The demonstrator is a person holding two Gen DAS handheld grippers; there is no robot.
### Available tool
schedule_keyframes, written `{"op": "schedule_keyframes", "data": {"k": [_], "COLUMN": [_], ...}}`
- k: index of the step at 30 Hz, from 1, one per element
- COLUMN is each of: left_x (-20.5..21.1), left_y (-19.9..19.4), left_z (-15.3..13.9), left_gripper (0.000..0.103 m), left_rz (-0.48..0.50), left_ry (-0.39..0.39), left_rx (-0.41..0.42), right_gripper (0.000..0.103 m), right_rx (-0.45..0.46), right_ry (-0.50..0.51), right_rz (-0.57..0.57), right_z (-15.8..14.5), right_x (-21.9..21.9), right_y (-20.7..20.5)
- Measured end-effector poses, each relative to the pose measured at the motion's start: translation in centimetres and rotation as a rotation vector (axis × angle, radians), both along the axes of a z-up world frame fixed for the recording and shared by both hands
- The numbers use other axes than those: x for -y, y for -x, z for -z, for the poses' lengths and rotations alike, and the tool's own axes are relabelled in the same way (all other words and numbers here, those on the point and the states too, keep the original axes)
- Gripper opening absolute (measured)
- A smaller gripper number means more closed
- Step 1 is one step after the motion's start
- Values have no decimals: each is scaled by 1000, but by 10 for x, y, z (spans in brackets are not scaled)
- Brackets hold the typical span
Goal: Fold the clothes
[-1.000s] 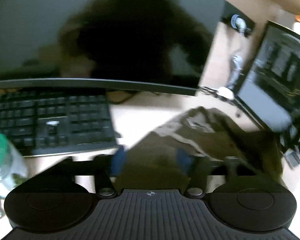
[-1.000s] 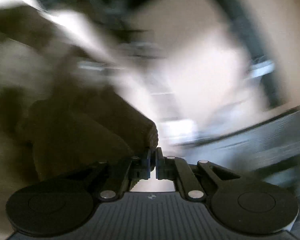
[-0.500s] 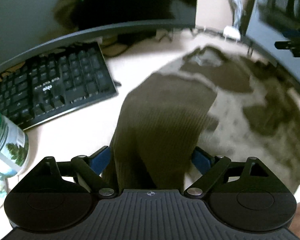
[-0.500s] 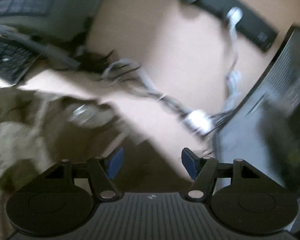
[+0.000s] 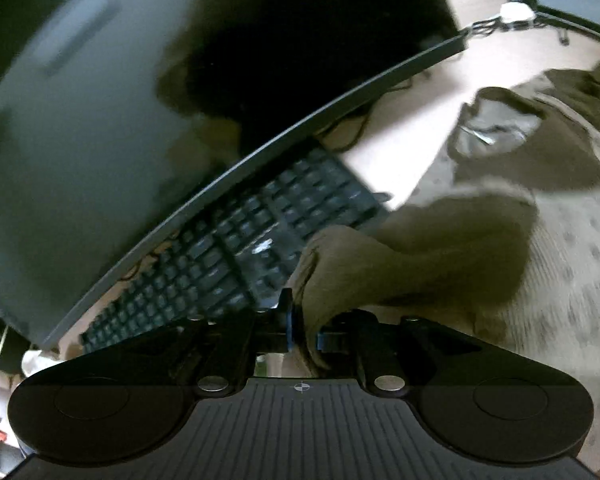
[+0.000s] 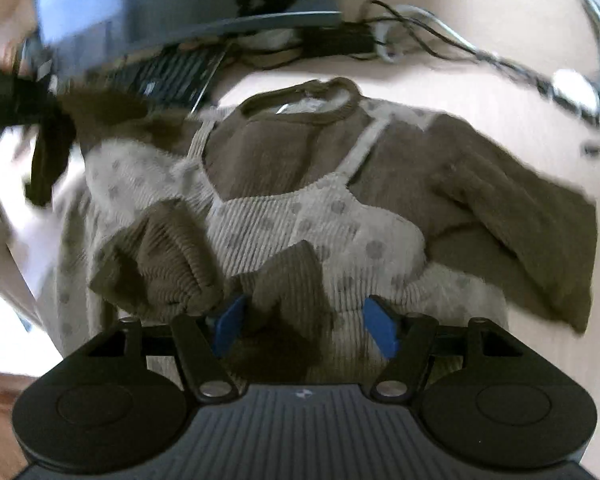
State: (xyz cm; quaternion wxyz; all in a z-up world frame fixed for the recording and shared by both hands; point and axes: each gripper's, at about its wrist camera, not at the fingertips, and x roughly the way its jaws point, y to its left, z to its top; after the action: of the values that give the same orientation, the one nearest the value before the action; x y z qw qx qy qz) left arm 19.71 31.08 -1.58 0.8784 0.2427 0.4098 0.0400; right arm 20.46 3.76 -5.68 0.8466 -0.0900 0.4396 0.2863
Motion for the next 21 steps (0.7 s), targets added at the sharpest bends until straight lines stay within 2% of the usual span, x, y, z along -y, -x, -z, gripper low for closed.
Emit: {"op": "schedule_keyframes", "data": {"k": [1,3,4,5,6,8,9,11,12,13,15,17,20,21], "left_x": [-6,-19,-26,-32,-38,-38,-38,-37,-30,-18,10,26,32,33], "left_y": [1,8,14,23,32,44,49,59,59,56,52,50,52,53], "left_z": [-3,-10,-15,-21,-28,-37,-41,-50,-49,-46,-30,-8,25,34], "left_gripper": [37,40,49,61,66,75,76,86,88,90,93,93,93,93], "left_rz": [-7,-24,-35,-47,-60,-51,-45,-32,-10,16,40,11,-63,-85], "left_ry": [39,153,231,349,475,660,749,927,993,1025,1002,992,1060,1074], "left_rx": [-15,-42,-52,-55,-57,-15,8,55,52,38,-15,-73,-140,-147], "right_gripper": [66,66,66,66,66,63,55,52,52,52,52,52,51,35], "right_rx": [3,42,81,129,181,259,270,281,268,246,191,122,10,-13], "right_ry": [5,-22,-32,-27,-7,23,20,-3,-42,-80,-142,-157,-122,-121], "right_rz": [-4,-17,-28,-33,-31,-37,-54,-98,-134,-161,-199,-196,-186,-191], "right_z": [-3,-20,-30,-39,-45,-53,-55,-59,-61,-61,-57,-41,-10,-5], "right_x": [-1,7,11,15,15,10,3,-12,-24,-37,-67,-98,-132,-138], "right_y": [-1,-3,-4,-6,-10,-21,-28,-43,-52,-61,-82,-103,-122,-123]}}
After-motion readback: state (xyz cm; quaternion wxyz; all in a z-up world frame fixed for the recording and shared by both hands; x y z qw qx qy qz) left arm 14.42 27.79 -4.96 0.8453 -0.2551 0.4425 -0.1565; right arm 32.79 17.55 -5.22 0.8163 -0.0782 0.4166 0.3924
